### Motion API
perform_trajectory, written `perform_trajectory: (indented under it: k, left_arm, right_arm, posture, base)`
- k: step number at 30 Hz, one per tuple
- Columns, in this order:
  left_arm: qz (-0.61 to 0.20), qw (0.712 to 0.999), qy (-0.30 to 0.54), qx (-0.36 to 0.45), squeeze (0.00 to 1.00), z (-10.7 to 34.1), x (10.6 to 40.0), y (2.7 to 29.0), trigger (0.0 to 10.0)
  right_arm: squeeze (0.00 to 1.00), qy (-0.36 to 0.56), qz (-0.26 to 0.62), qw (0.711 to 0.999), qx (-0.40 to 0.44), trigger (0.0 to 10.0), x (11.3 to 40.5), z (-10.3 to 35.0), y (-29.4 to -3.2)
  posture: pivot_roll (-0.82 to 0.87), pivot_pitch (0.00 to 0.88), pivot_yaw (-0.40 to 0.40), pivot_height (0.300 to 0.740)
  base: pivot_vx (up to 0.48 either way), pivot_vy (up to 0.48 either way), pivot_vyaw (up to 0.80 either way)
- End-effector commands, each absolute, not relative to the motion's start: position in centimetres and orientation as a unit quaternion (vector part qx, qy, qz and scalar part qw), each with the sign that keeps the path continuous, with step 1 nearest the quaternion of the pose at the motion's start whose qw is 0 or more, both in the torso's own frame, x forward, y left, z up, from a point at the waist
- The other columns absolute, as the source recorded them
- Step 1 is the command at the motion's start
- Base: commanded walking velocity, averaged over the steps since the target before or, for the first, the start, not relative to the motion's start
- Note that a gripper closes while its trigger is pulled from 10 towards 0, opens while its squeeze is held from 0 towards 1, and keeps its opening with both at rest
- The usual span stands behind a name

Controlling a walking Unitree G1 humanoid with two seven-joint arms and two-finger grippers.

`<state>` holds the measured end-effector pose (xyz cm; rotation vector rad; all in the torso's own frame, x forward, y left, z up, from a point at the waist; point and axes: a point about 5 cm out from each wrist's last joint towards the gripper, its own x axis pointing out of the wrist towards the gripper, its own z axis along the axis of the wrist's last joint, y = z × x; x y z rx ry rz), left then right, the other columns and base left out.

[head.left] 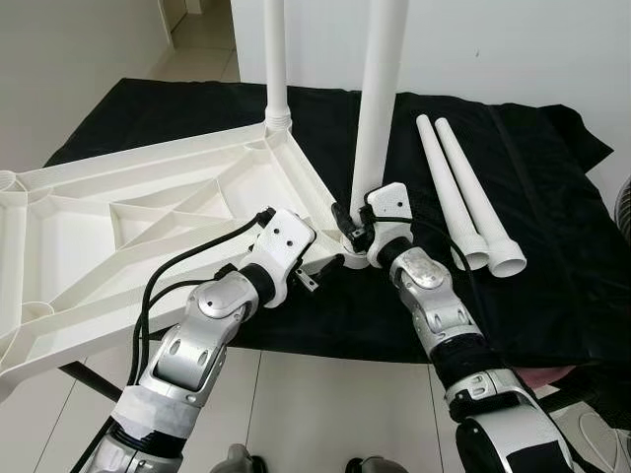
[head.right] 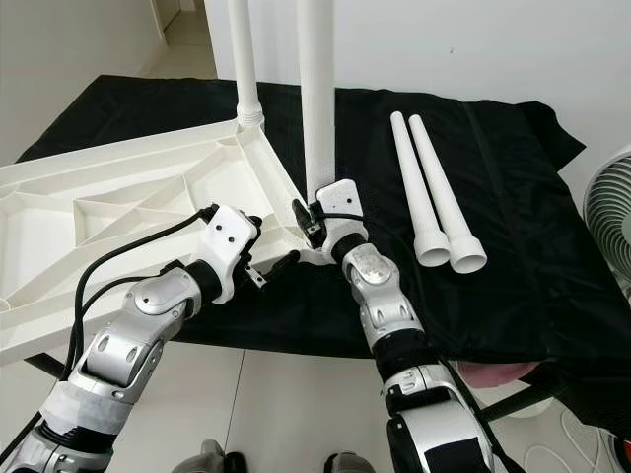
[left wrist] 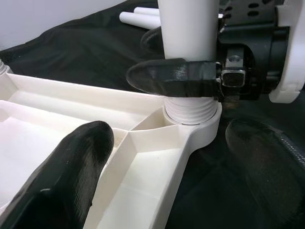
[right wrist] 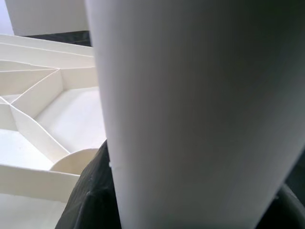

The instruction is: Building children table

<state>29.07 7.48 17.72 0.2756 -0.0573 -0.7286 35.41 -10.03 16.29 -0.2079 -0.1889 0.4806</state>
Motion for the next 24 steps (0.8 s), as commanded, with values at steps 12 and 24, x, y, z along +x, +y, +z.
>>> perform_trajectory:
  k: [12, 24]
  left_arm:
    - [-0.349, 0.928, -0.026, 0.131, 0.00, 17.8, 29.2, 7.4, 10.0]
    - [-0.345, 0.929, -0.028, 0.131, 0.00, 18.0, 29.2, 7.6, 10.0]
  right_arm:
    - [0.00, -0.031, 0.214, 0.976, -0.041, 10.0, 35.8, 14.3, -11.2]
    - [0.00, 0.031, 0.216, 0.976, -0.001, 10.0, 36.5, 13.9, -10.3]
  posture:
    - [-0.08, 0.099, 0.042, 0.740]
    - [-0.07, 0.098, 0.039, 0.740]
  base:
    - [0.000, 0.000, 0.00]
    - [0.000, 0.000, 0.00]
